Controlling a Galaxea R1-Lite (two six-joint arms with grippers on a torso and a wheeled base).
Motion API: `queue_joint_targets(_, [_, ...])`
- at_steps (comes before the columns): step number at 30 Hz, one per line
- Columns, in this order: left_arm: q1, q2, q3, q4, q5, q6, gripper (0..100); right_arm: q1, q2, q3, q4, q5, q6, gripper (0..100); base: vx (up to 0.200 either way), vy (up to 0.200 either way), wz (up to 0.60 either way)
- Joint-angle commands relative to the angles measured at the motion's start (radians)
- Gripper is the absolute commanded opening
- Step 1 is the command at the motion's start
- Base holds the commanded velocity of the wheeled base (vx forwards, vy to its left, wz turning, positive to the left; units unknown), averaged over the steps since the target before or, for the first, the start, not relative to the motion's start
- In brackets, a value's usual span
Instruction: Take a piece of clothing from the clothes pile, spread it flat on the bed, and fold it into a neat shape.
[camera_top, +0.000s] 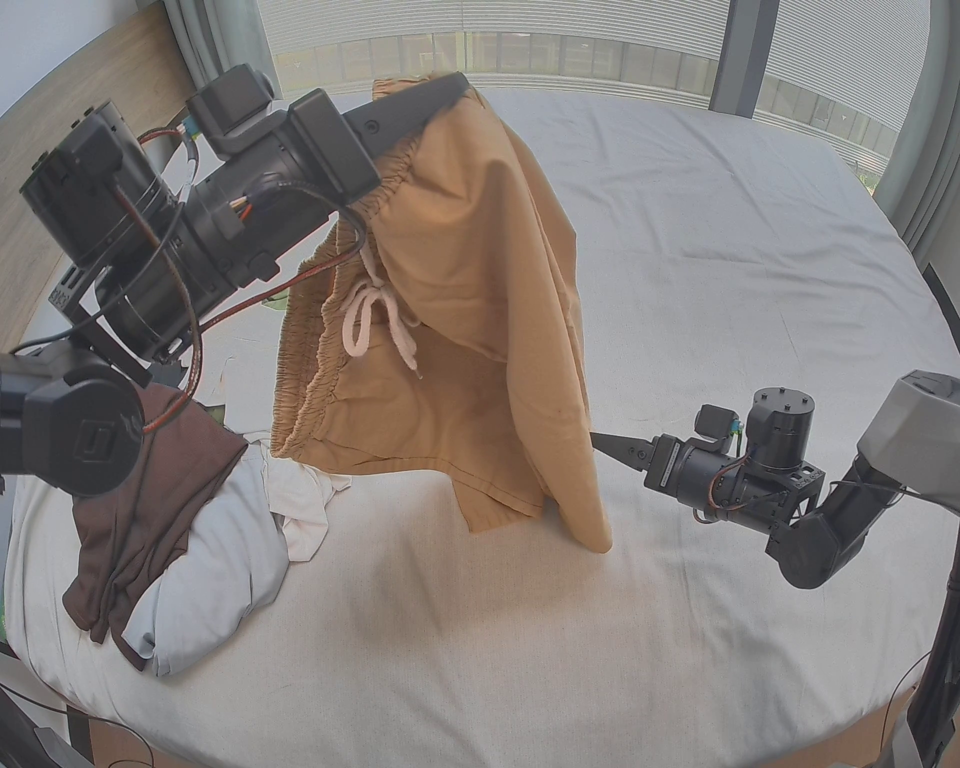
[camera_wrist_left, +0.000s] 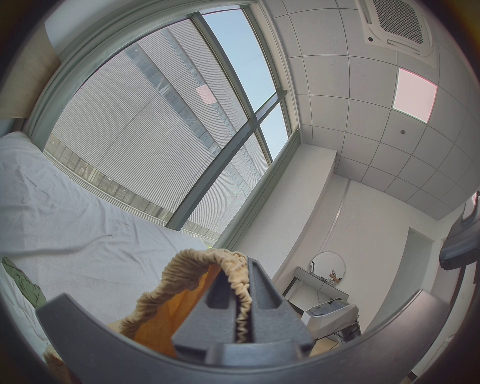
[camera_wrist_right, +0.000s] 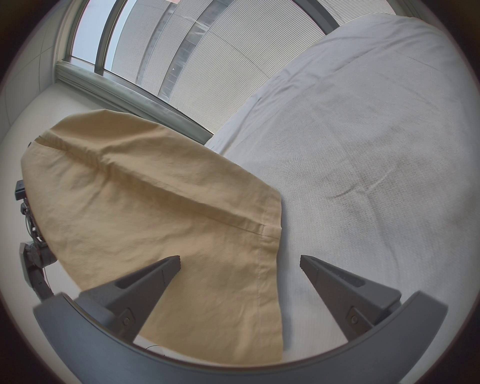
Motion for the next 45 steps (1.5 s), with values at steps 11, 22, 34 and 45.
queue_joint_targets(11, [-0.003,0.002,0.002,-0.002,0.000,0.003,0,0.009,0.163,-0.198,-0.016,0.011,0.107,100,0.000,0.000,0.00])
queue_joint_targets(22, [0.006,0.005,0.000,-0.005,0.001,0.003,0,0.024,0.209,-0.218,-0.091,0.080,0.160,100,0.000,0.000,0.00])
queue_joint_targets(34, [0.103,0.041,0.017,-0.002,0.000,0.009,0,0.024,0.210,-0.201,-0.100,0.076,0.160,100,0.000,0.000,0.00])
queue_joint_targets(45, [0.137,0.057,0.013,-0.002,0.000,0.029,0,0.042,0.252,-0.221,-0.108,0.082,0.162,100,0.000,0.000,0.00])
